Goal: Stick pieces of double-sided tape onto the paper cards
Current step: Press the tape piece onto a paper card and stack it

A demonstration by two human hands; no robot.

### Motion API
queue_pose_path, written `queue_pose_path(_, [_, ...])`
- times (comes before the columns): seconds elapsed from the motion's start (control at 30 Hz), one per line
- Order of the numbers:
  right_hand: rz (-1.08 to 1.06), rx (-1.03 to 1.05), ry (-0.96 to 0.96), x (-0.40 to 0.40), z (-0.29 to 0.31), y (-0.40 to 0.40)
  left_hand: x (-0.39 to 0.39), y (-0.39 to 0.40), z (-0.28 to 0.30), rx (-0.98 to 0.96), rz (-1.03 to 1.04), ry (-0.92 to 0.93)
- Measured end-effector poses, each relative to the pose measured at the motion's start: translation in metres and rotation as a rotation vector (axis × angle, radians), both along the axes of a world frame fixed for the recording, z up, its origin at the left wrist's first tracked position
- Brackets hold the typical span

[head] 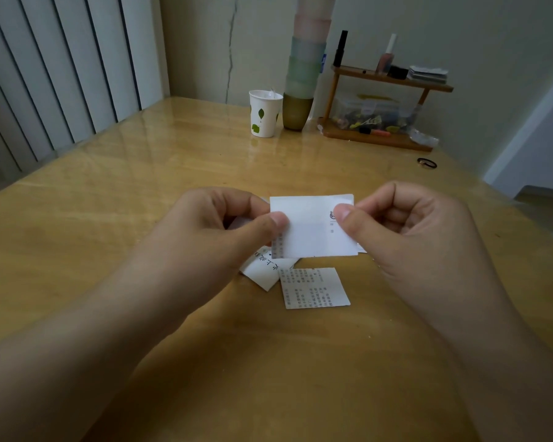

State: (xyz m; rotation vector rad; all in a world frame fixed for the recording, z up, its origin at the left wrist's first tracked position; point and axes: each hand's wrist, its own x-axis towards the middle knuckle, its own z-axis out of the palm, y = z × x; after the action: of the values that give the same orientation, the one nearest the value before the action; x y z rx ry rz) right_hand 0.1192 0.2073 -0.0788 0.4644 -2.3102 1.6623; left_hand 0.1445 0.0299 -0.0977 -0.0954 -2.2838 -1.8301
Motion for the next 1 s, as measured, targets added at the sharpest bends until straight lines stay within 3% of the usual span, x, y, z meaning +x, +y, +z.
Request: queue_pose_path(1.0, [0.034,-0.062,-0.015,-0.0019,-0.0009,0.0002,-0.0008,-0.0014,-0.0018,0.009,-0.017,0.009])
